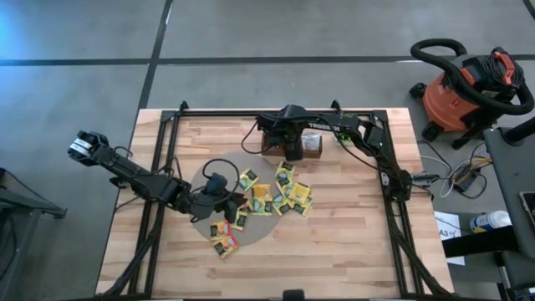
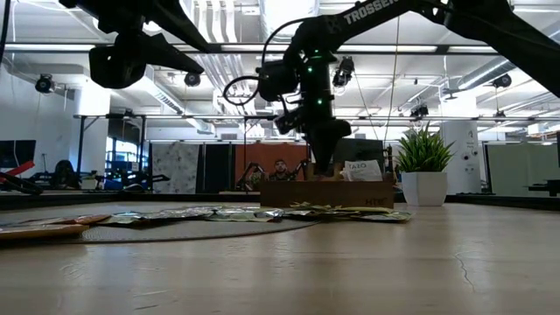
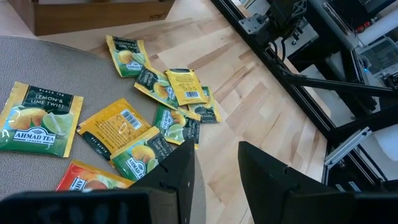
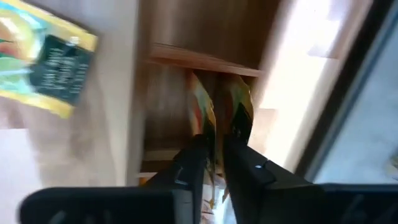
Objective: Pick & Place Tea
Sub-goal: Put the red tea sachet into the middle compartment of the wooden organizer
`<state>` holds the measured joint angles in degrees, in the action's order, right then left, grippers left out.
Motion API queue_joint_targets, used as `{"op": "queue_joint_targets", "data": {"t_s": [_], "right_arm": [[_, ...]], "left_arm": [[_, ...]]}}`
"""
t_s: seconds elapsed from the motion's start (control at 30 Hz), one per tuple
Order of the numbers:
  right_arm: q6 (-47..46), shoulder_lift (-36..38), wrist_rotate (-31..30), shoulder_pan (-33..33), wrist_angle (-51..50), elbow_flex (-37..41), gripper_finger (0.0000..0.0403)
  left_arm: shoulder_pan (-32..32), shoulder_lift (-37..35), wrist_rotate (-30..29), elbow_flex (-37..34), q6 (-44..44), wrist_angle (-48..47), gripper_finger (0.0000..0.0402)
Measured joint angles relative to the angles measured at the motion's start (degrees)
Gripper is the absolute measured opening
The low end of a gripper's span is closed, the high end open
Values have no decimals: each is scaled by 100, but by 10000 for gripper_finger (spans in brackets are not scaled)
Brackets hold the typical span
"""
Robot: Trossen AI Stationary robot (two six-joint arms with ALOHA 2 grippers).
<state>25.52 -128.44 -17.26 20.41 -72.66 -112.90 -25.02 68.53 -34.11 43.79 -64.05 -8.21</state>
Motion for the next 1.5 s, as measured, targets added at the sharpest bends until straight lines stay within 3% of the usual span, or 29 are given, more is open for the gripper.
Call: {"op": "queue_joint_targets", "data": {"t_s": [0.27,0.57,0.73,0.93,1.03,1.13,1.3,1.5], "right_arm": [[2,24,-811,17,295,-93,117],[-81,48,-799,2,98,-799,138],[-631,75,-41,0,-209,-1365,136],[-1834,79,1718,-12,-299,-1631,127],[-2046,95,2131,-107,-357,-1629,122],[-2044,281,2183,-350,-262,-1592,113],[-2073,991,2119,-790,721,-1399,93],[-2449,1958,1799,-1182,1754,-540,82]], "left_arm": [[0,0,14,0,0,-91,119],[0,2,59,0,2,-104,119],[0,-6,65,0,3,-320,119],[0,-11,66,0,-22,-509,119],[2,-13,66,0,-4,-521,119],[11,-15,53,0,80,-518,119],[17,-22,-16,36,107,-518,119],[20,-27,-147,46,-221,-281,119]]}}
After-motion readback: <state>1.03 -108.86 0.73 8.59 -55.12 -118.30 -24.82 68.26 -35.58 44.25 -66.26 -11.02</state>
